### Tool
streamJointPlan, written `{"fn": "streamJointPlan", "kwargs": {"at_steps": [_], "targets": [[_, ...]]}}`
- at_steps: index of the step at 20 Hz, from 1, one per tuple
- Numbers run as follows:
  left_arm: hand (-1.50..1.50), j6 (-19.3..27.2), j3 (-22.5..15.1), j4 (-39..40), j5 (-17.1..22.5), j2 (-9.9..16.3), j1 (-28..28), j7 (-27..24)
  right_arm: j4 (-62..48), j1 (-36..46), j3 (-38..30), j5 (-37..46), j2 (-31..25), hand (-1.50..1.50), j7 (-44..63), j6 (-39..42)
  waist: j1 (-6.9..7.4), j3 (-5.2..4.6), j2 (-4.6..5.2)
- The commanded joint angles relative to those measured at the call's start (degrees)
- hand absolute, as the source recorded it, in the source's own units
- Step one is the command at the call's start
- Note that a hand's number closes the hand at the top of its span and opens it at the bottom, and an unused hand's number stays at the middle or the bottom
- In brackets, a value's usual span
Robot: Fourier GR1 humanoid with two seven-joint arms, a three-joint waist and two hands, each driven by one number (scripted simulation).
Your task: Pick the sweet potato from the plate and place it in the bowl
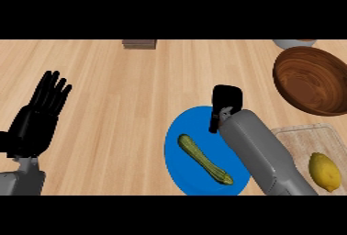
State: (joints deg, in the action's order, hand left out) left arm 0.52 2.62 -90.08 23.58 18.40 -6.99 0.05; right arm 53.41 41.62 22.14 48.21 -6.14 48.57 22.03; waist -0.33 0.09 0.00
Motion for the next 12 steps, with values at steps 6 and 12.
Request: {"fn": "streamJointPlan", "kwargs": {"at_steps": [6, 12], "targets": [[0.00, -2.04, 2.54, 3.46, 0.69, 0.84, -4.12, 0.23, 1.40, 0.17, -11.01, -0.86, -1.98, 1.50, 0.01, -14.25, 0.30, -0.09, 0.04], [0.00, 0.56, -0.63, -1.86, -1.94, -1.68, 1.28, 0.95, 13.41, 1.67, -9.48, 6.26, -4.61, 1.50, 11.95, -16.33, -0.44, -0.13, -0.64]]}}
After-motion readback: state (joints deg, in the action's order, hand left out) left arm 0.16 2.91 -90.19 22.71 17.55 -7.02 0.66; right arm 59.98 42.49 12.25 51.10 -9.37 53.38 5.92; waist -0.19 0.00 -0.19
